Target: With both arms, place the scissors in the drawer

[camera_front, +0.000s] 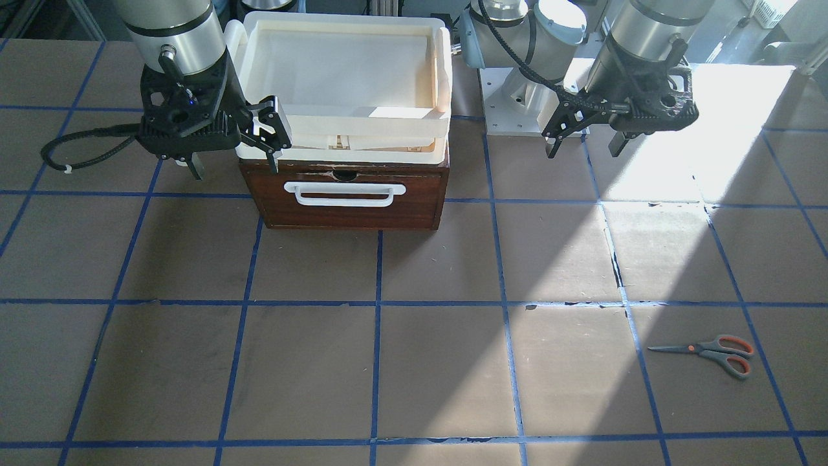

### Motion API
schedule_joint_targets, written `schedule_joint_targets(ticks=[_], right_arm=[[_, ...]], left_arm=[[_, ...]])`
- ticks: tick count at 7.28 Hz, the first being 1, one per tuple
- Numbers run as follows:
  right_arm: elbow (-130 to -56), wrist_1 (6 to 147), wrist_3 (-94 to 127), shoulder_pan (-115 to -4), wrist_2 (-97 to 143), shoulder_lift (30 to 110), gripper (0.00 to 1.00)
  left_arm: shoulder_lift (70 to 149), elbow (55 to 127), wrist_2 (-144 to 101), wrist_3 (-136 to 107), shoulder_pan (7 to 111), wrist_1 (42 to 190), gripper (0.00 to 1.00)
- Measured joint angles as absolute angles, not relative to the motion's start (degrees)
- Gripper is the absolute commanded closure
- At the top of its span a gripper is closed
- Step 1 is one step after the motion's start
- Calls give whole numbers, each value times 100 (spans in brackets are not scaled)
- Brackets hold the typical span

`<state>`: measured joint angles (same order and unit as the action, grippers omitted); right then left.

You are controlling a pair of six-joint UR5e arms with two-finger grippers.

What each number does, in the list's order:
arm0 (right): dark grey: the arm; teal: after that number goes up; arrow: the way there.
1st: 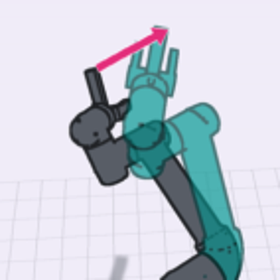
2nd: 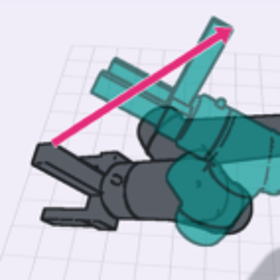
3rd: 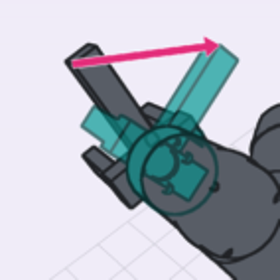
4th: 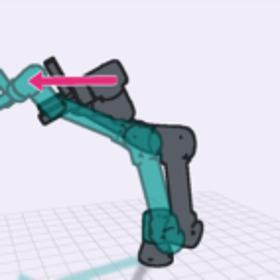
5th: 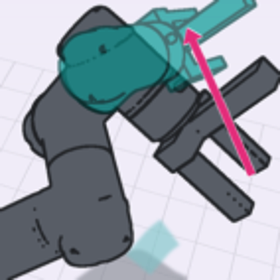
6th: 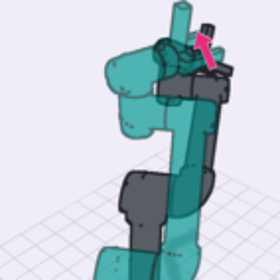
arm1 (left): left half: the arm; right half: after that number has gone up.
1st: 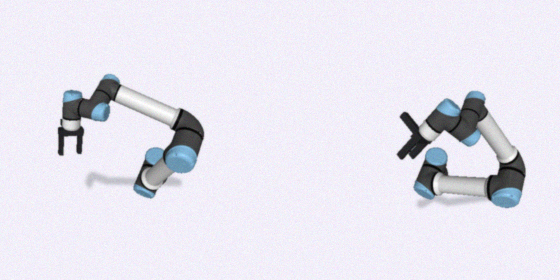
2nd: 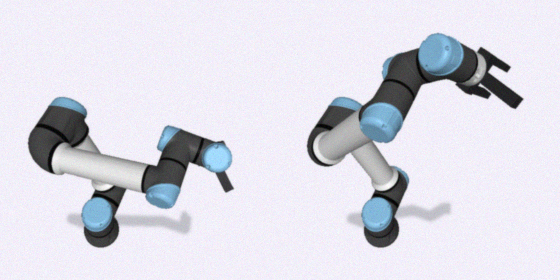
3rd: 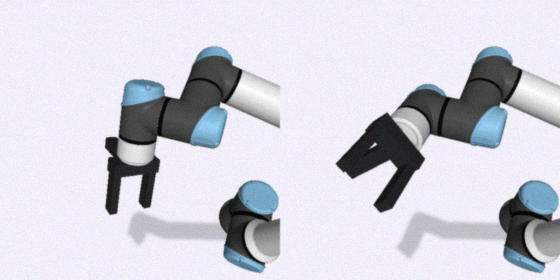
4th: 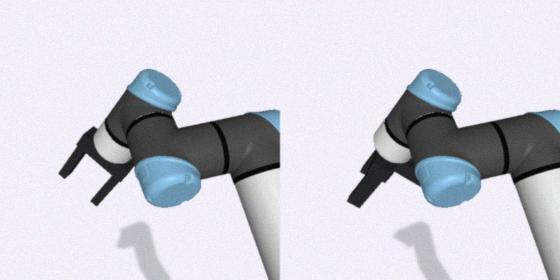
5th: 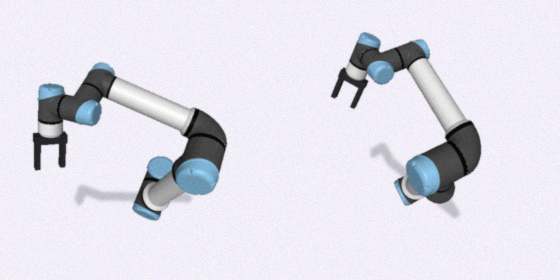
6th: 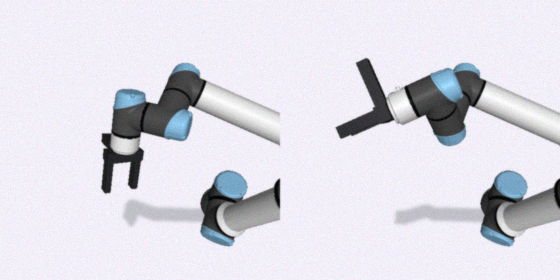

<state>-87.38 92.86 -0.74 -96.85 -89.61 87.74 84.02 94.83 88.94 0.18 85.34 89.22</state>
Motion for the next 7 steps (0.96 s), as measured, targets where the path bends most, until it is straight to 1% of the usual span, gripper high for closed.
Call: schedule_joint_targets(ticks=[4, 5, 7], right_arm=[[-8757, 9285, -359, -9817, -8882, 8583, 0], [-8760, 9279, -910, -9965, -8803, 8414, 0], [-8765, 9329, -1899, -10316, -8740, 8042, 0]], left_arm=[[8436, 9483, 8937, 147, 8457, 8915, 0], [8468, 9480, 8992, 555, 8359, 8887, 0], [8510, 9461, 9046, 2045, 7848, 8853, 0]])
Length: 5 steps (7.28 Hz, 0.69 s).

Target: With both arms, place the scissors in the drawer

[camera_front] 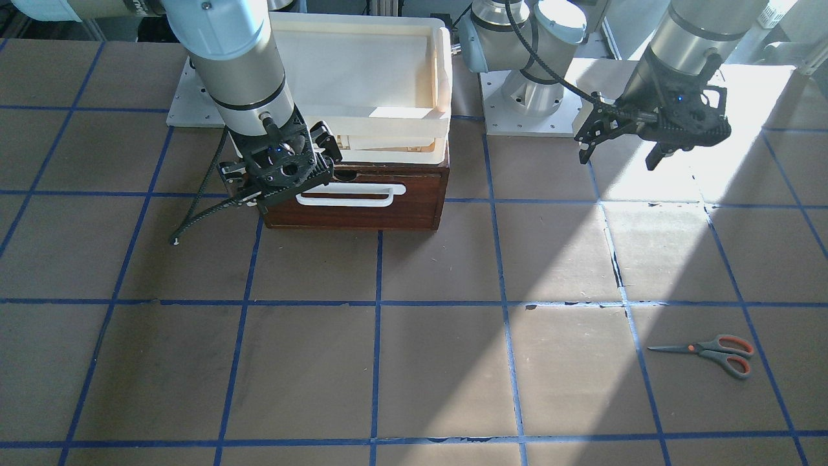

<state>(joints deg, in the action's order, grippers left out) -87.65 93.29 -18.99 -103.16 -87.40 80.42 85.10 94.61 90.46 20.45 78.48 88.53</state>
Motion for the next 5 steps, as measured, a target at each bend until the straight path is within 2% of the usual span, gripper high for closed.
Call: schedule_joint_targets(ticks=[5], right_arm=[[-8780, 9349, -5180, -10674, -8523, 7519, 0]], left_arm=[[9236, 9479, 9223, 6905, 6648, 8157, 0]])
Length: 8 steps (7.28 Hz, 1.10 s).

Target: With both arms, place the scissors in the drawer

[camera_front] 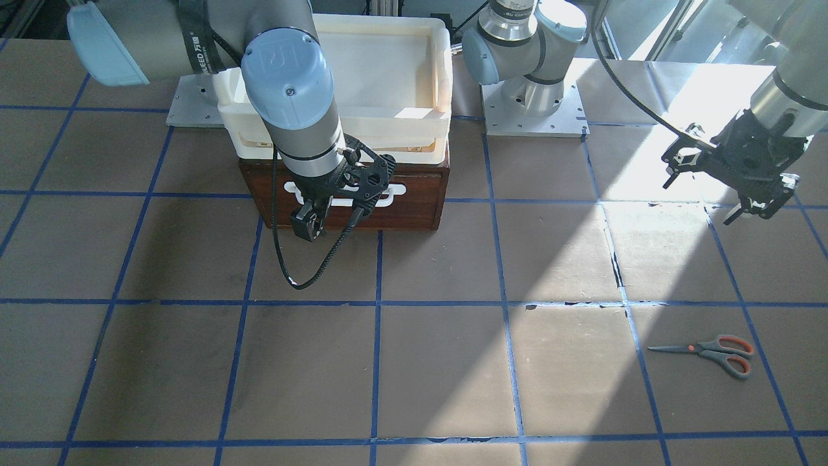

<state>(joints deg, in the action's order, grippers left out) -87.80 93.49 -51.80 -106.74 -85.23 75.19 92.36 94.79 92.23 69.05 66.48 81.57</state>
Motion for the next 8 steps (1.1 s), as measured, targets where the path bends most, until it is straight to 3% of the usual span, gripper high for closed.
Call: schedule_joint_targets(ticks=[4, 8], right_arm=[[-8922, 9329, -7425, -10698, -8515, 7381, 0], [-8928, 9382, -7878, -10824, -8580, 7068, 0]], left_arm=[[10160, 9481, 9221, 9447, 6061, 7306, 0], [11209, 9425, 9161, 10889, 5956, 6194, 0]])
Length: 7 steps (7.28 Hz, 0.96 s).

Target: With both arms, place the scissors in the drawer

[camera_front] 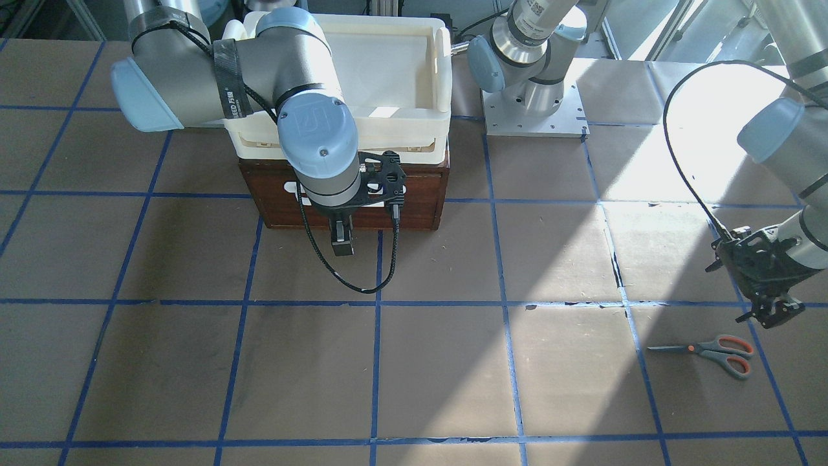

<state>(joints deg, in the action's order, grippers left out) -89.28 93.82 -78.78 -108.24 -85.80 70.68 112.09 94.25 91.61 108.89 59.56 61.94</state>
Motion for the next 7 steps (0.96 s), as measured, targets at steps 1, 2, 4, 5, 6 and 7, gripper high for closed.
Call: schedule_joint_targets(ticks=[1, 2, 4, 5, 6, 7], right_arm=[[-8908, 9378, -7909, -10838, -8587, 7015, 0], [-8903, 9354, -7935, -10842, -8588, 7000, 0], [-8911, 9325, -7962, -10845, -8579, 6986, 0], [-8923, 9297, -7963, -10859, -8581, 6982, 0], [-8937, 9263, -7951, -10881, -8594, 6980, 0], [-8946, 9253, -7956, -10896, -8603, 6971, 0]], left_arm=[[11427, 9407, 9120, 11240, 5953, 5917, 0], [11612, 9375, 9065, 11473, 5951, 5759, 0], [11923, 9269, 9024, 11702, 5945, 5547, 3], [12064, 9220, 9021, 11848, 5940, 5446, 3], [12194, 9178, 9024, 11981, 5936, 5359, 3], [12301, 9153, 9024, 12046, 5921, 5294, 3]])
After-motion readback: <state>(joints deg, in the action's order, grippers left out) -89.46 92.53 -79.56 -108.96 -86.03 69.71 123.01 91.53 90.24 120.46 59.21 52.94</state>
